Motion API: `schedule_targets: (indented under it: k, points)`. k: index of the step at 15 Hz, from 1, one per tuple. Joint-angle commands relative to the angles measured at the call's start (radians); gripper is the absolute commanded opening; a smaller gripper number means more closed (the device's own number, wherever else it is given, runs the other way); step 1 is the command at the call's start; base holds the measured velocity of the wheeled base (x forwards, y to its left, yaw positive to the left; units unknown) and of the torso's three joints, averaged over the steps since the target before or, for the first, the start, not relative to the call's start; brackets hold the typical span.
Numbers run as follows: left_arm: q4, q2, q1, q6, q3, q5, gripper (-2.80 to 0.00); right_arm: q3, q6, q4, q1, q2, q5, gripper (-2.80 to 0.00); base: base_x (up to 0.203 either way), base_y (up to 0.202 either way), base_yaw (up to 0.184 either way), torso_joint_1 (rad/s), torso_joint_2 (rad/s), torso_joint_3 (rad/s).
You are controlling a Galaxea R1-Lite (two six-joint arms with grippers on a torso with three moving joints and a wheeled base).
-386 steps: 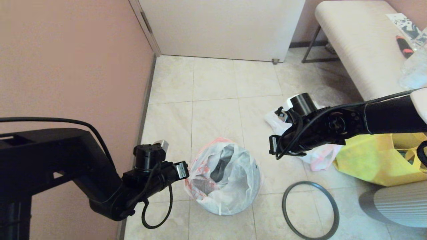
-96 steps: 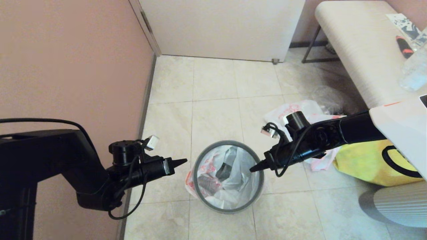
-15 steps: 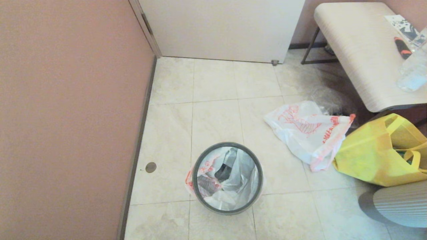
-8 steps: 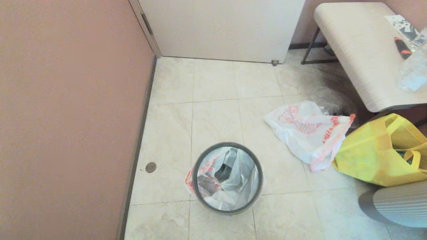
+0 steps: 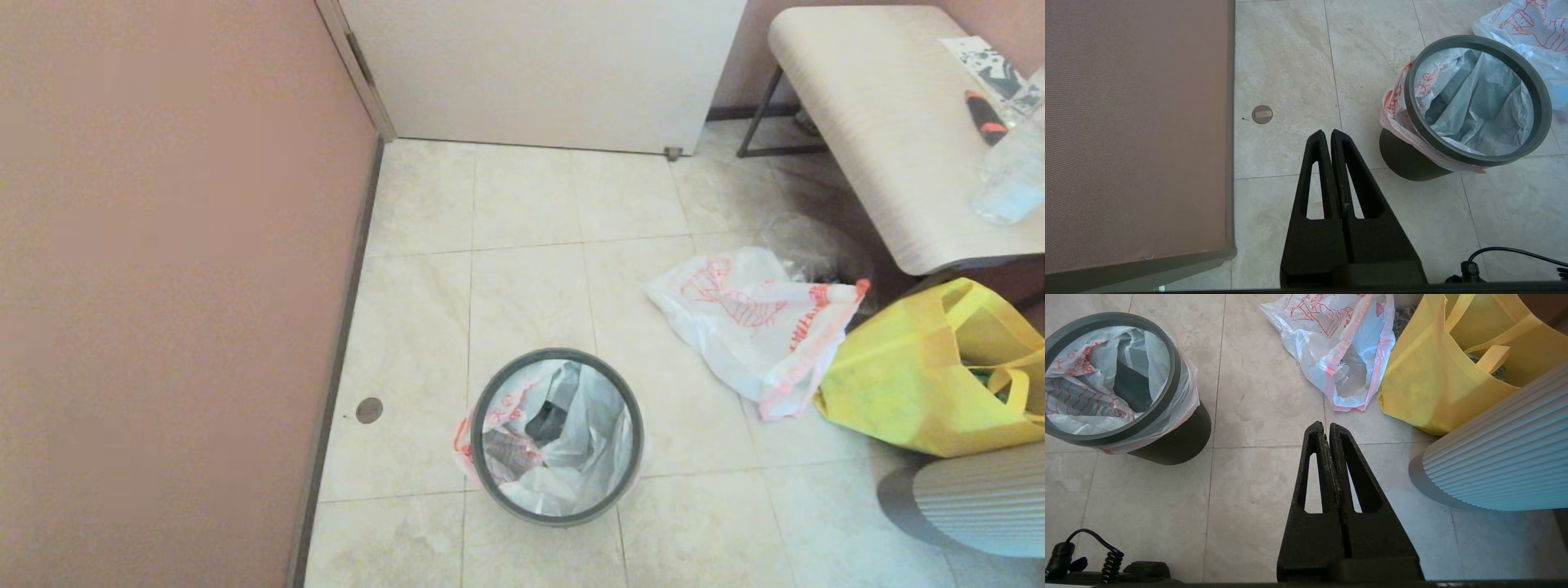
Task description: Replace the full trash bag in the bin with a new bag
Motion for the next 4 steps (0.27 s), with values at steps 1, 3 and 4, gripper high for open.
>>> schedule_targets:
  k: [1,3,4]
  points:
    - [0.000,0.002,0.000,-0.001,0.000,0.000,-2.80,0.009,0.001,0.001,0.000,0.002,0.002,-2.80,0.000,0.000,0.000,0.000,0.00,0.000]
    - [0.000,0.002,0.000,-0.001,0.000,0.000,-2.80,0.009,0.018,0.000,0.000,0.002,0.000,-2.80,0.000,0.000,0.000,0.000,0.00,0.000]
    - [0.000,0.002,0.000,-0.001,0.000,-0.001,-2.80,0.009,0.018,0.000,0.000,0.002,0.000,-2.80,0.000,0.000,0.000,0.000,0.00,0.000]
